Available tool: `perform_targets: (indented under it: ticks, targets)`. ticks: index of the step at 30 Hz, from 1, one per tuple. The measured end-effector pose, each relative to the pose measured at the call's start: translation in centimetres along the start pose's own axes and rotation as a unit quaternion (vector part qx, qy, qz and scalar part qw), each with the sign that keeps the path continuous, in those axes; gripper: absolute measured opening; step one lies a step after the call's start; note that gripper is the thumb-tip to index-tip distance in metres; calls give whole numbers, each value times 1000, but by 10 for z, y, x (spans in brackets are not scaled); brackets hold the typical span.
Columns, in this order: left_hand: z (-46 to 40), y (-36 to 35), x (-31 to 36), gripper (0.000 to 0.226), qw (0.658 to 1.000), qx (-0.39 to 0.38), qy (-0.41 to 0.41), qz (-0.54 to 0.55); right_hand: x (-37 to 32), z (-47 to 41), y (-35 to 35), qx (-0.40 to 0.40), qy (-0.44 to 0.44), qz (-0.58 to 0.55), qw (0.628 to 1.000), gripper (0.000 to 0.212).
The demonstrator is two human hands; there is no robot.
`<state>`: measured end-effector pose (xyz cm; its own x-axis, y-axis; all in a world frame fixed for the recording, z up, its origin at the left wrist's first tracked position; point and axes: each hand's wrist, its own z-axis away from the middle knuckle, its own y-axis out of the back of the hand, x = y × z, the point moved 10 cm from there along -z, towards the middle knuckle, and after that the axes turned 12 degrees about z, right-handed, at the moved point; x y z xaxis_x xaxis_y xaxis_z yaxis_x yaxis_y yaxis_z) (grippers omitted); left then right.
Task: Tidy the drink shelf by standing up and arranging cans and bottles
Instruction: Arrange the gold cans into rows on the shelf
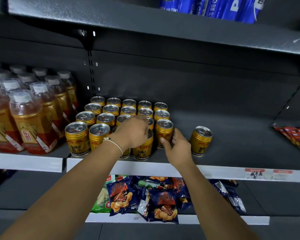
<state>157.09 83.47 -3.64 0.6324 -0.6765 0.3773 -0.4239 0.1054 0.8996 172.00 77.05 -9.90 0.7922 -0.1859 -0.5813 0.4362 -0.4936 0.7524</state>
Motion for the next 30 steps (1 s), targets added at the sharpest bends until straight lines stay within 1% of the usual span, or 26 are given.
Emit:
perform_targets:
  ticks: [2, 4, 5, 6, 7, 9, 10, 13, 15, 16, 18, 19, 21, 22, 26, 30]
  targets:
    - [1, 7, 7, 35, 999, 22, -15, 20, -4, 9, 28, 89, 22, -34, 995, 57]
    - [2, 15, 22, 37, 997, 48, -45, 50, -8, 21, 65, 207, 54, -45, 976, 44]
    - [2, 19, 30, 39, 994, 62, -60, 70, -7, 25, 82, 250, 64, -40, 965, 39]
    - [3, 21, 39, 41, 991, 74, -70, 91, -4, 25, 96, 274, 67, -38, 959, 38]
    - [2, 22, 47, 43, 988, 83, -76, 109, 4, 23, 107, 281, 61, -40, 957, 42]
    - [1, 16, 64, 47, 984, 85, -85, 132, 26, 15, 119, 262, 22, -48, 964, 57]
    - [0, 10, 73, 48, 983, 79, -90, 140, 39, 10, 119, 239, -1, -54, 970, 64]
    - [-3, -16, 96, 52, 980, 54, -100, 163, 75, 0, 99, 117, -77, -101, 985, 86]
    - [-7, -37, 103, 55, 979, 30, -87, 184, 93, -2, 80, 35, -112, -137, 984, 98]
    - [-9, -48, 106, 56, 978, 17, -78, 195, 101, -3, 74, 9, -118, -139, 983, 101]
    - [-14, -70, 107, 57, 974, -13, -52, 219, 111, -3, 68, -23, -117, -112, 987, 100]
    - [-17, -80, 105, 58, 972, -28, -38, 230, 114, -3, 67, -31, -109, -96, 989, 93]
    - [-22, -97, 99, 59, 966, -47, -6, 255, 116, -4, 65, -35, -86, -70, 993, 70]
    - [-23, -104, 96, 59, 961, -56, 10, 272, 117, -5, 64, -39, -76, -67, 994, 63]
    - [-24, -123, 94, 62, 929, -80, 57, 357, 116, -7, 61, -55, -78, -89, 991, 58]
    - [-17, -114, 97, 54, 908, -37, 70, 412, 103, -3, 60, -48, -73, -99, 991, 64]
